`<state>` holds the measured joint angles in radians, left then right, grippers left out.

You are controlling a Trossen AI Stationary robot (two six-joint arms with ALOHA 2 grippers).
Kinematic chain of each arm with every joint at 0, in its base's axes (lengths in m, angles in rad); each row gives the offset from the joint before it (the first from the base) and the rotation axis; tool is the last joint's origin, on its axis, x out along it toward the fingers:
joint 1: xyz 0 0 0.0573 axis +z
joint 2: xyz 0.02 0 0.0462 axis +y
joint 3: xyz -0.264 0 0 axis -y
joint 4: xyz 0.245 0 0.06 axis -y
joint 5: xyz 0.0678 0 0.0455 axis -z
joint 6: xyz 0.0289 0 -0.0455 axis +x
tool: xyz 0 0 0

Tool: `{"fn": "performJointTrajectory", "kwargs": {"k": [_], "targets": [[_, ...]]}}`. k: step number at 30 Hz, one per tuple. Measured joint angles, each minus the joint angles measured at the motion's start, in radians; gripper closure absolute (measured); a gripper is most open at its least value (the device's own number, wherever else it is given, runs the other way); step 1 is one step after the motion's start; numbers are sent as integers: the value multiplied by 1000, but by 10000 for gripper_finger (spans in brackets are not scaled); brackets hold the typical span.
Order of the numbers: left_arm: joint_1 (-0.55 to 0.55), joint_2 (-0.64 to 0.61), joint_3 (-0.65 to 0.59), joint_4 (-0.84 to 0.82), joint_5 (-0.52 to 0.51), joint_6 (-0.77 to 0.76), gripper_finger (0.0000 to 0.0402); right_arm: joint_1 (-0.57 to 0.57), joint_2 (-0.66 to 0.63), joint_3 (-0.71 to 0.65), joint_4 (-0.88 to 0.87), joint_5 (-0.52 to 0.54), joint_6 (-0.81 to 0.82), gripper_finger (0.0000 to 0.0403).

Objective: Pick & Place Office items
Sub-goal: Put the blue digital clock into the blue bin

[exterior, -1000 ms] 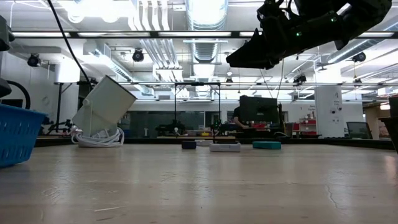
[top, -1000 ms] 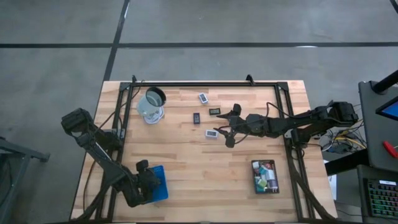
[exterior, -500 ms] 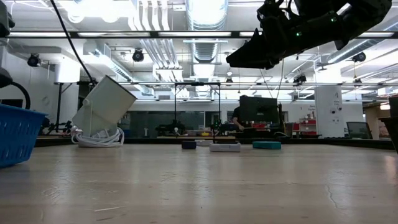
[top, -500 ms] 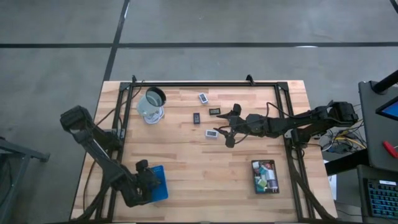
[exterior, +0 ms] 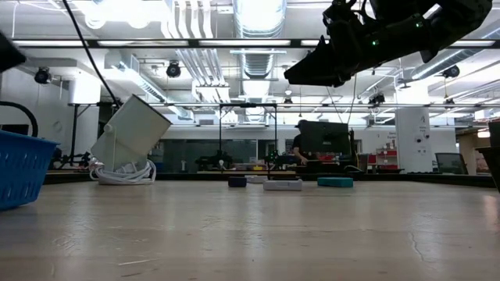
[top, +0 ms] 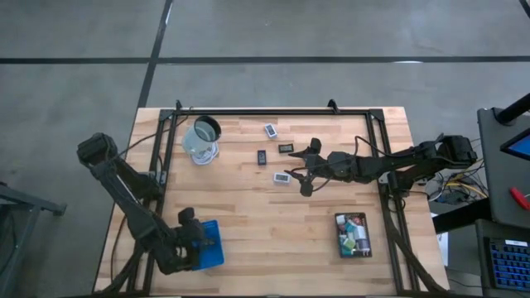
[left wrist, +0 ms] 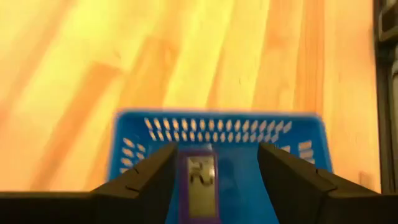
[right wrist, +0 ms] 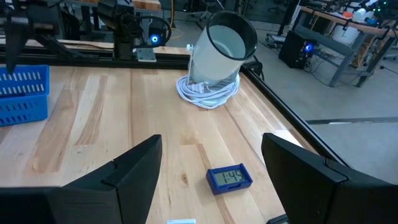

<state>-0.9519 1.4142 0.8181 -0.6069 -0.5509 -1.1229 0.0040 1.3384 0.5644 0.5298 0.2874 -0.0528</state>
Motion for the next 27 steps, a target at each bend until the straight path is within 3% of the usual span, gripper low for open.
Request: {"fn": "performJointTrajectory", "kwargs": {"k": [7,13,18,27], "targets": [[81,-41,64,-121,-194,0,172,0,0,0,0,0,0,129],[263,-26,45,-78,-211,15,172,0,0,0,0,0,0,129],[394,4,41,53,-219,129,172,0,0,0,0,0,0,129],[526,7,42,141,-182,144,172,0,0,0,0,0,0,129]]}}
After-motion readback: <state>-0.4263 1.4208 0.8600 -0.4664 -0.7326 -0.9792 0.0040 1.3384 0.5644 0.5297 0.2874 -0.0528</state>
